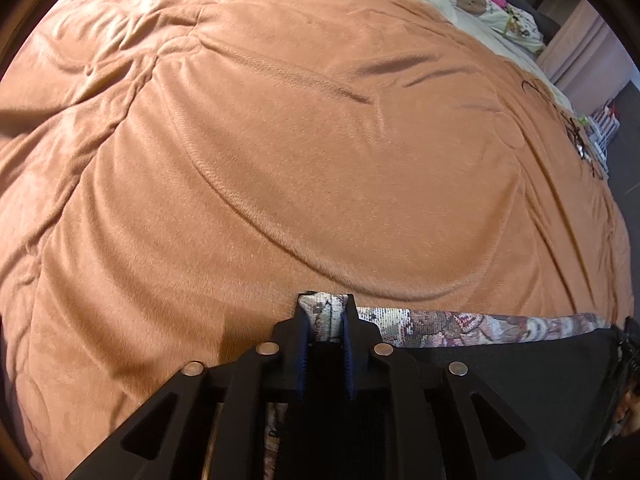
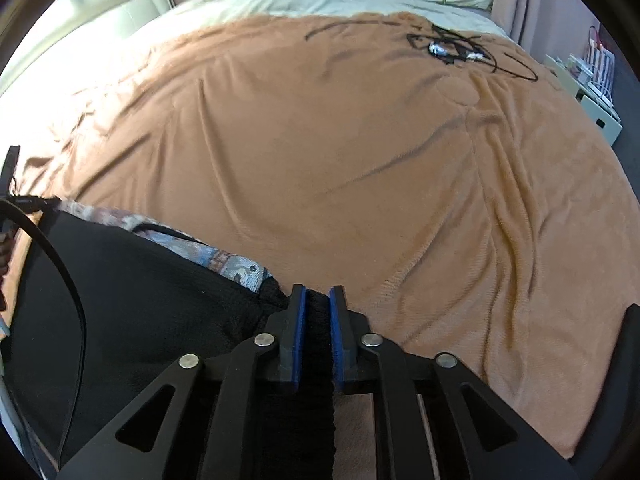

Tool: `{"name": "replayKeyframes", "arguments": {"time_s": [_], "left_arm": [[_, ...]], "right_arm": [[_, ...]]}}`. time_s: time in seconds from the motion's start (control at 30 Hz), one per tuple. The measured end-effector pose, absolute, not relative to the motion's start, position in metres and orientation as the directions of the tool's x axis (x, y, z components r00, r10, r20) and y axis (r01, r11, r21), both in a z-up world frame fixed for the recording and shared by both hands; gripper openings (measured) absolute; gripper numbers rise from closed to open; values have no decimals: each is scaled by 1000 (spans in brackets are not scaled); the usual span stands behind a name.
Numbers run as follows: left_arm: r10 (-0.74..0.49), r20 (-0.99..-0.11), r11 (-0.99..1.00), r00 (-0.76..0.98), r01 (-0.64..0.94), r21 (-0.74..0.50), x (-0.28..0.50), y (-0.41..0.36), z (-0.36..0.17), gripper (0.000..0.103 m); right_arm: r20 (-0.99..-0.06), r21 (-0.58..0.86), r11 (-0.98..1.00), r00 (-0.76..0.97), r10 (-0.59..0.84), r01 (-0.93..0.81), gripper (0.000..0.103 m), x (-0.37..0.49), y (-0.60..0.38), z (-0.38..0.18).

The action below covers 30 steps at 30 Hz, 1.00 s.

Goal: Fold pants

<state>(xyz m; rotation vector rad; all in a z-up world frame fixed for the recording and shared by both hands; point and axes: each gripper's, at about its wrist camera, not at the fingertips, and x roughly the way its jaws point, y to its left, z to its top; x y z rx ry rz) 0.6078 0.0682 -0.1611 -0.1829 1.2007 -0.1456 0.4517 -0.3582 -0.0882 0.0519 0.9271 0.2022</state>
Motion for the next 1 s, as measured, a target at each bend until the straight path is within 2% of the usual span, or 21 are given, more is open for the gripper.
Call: {"name": "replayKeyframes", "arguments": {"time_s": [0.03,0.07,0.1,0.13,0.17,0.2,0.67,0.9,0.97,1.0], "left_arm": [[-212,-912,974,352,5,-225,606,72,-159,22],[-220,-910,971,351,-7,-237,602,76,-156,31],[-227,-907,969,354,-14,-248,598,79,-153,45],[-235,-902,966,363,-18,-259,592,84,-148,53],[-239,-896,964,375,-17,-264,586,87,-143,63],[-237,-891,965,387,-15,-263,580,90,-138,67],[-312,-838,934,447,-17,-357,474,122,-99,73],[-311,-823,927,476,-41,-374,418,134,-92,76],[-309,-819,924,484,-50,-378,403,137,-93,78],[-313,-815,921,487,-53,-386,398,138,-93,81]], "right_arm": [[-787,122,981,588,187,-147,20,447,-361,-84],[-785,114,983,593,180,-147,25,443,-363,-80],[-782,119,983,597,181,-143,42,438,-367,-76],[-776,129,982,603,186,-137,55,433,-370,-73],[-768,137,982,611,188,-131,57,427,-373,-69],[-759,145,982,622,191,-125,58,420,-376,-65],[-724,280,955,631,278,-99,58,349,-397,-55],[-699,328,942,651,296,-76,59,312,-399,-61],[-695,342,937,653,301,-68,69,304,-400,-63],[-688,362,929,653,316,-69,78,300,-401,-66]]}}
